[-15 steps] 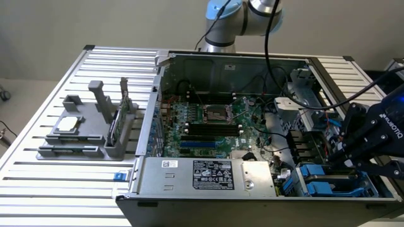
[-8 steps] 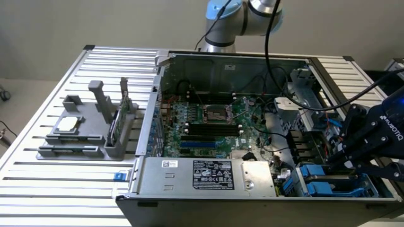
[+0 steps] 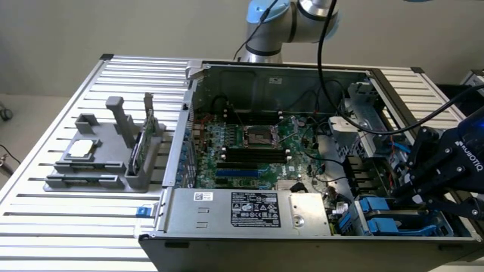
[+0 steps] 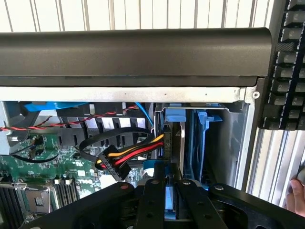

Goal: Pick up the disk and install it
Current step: 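Insert the second disk wire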

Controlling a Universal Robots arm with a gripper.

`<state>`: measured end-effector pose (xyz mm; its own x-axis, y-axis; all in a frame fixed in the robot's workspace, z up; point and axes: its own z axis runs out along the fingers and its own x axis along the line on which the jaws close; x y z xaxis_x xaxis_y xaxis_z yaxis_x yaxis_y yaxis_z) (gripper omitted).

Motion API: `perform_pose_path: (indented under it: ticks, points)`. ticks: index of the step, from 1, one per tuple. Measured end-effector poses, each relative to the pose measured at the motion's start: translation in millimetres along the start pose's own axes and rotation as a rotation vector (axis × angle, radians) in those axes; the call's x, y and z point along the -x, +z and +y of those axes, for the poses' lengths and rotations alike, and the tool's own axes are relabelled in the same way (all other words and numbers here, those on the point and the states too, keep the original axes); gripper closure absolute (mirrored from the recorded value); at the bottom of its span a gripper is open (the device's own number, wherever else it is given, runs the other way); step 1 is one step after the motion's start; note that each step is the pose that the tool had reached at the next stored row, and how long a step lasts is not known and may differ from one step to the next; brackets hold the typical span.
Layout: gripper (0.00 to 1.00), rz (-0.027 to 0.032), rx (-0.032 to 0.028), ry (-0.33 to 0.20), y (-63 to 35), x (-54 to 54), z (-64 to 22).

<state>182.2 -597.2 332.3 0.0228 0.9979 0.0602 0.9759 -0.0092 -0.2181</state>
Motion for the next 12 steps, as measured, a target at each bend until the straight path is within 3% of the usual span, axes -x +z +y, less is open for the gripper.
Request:
perform_pose_path:
  ticks: [10,11,12]
  points:
    - [0.82,0.0026,-0.0001,-0.001,0.0,0.2,0.0]
    - [0.75,0.0031,-0.0002,-0.001,-0.9,0.1,-0.2]
    - [0.75,0.0029,-0.0002,-0.001,-2.3,0.0,-0.5]
